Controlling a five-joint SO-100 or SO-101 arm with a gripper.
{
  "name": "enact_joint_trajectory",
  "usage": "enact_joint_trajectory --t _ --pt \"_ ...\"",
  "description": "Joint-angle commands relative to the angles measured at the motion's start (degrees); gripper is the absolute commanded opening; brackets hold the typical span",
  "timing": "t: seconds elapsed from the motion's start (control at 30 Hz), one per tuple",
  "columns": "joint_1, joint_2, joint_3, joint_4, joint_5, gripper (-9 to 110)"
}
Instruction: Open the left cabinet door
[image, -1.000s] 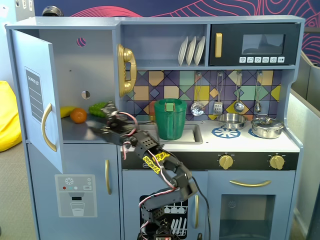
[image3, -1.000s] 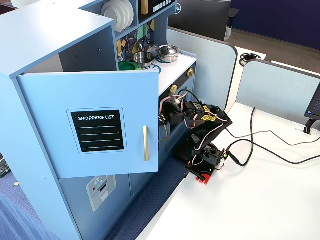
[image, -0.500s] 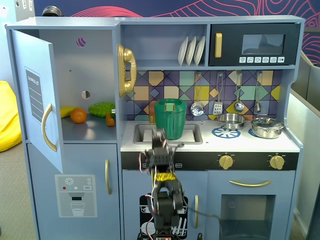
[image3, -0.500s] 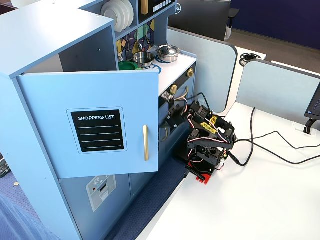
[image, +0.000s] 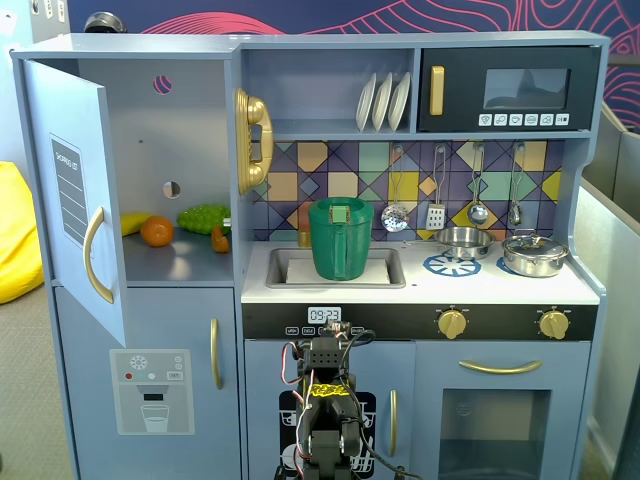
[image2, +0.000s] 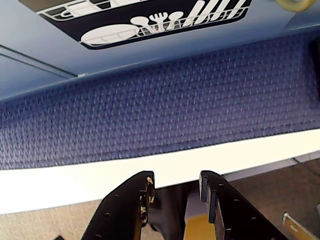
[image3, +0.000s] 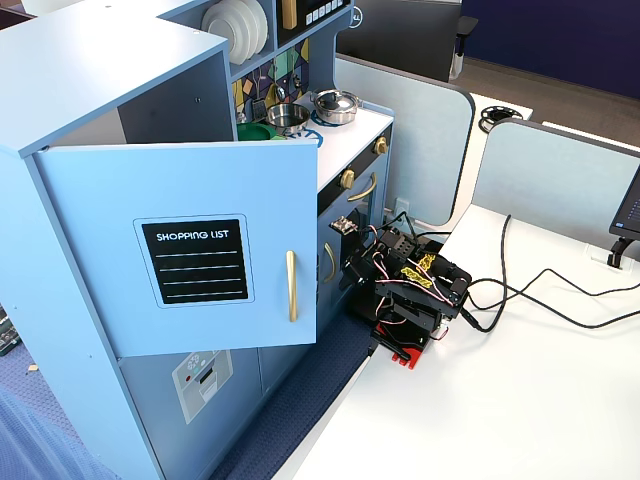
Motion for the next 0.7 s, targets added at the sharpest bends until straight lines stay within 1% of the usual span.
enact_joint_trajectory --t 0.0,0.13,0.23,0.5,0.67 --pt "0.6 0.0 0.9 4.7 -0.2 0" --pt "-0.8 0.0 0.9 11.1 -0.1 0" --pt "0.4 0.0 0.9 11.2 1.4 0" --pt "0.7 0.1 0.9 11.2 1.0 3" --pt "1.1 0.1 0.9 12.2 -6.1 3"
